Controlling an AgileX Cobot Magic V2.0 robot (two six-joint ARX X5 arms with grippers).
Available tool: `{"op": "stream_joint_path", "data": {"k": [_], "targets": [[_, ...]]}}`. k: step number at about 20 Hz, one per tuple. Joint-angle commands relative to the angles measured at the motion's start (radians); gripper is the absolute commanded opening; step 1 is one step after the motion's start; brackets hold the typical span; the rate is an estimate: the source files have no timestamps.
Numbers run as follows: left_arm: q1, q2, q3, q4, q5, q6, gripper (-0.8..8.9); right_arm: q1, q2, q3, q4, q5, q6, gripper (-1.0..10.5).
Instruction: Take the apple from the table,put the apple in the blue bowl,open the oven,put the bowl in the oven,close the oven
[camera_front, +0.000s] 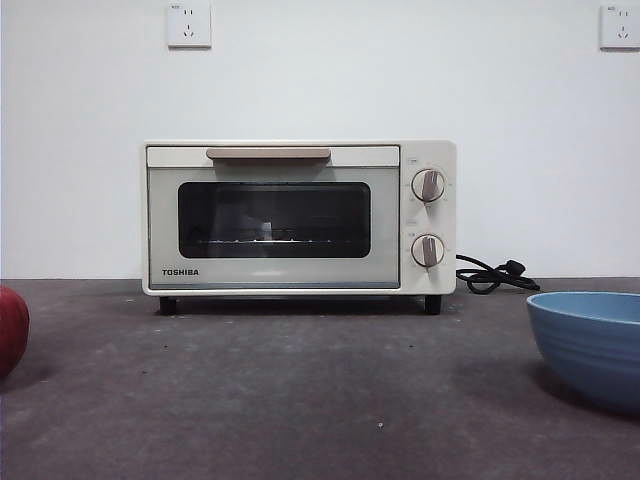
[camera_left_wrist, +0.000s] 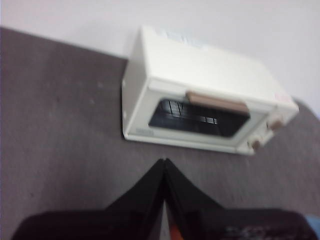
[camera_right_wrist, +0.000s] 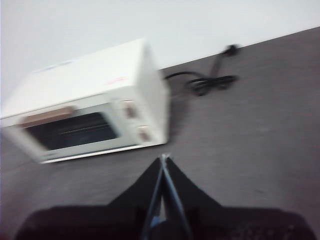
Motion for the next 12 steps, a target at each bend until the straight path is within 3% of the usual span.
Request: {"op": "stream_joint_path", "data": {"k": [1,12], "targets": [[0.003,0.047,0.060,-0.072,0.047,0.090,-0.05,0.000,0.050,0.053,0.001,-0.101,0.008,0.0],[0.000,0.089,0.103,-0.188,0.219,0.131,-0.05,0.047,0.260,0.137,-0.052,-0.307,-0.014,0.0]]}}
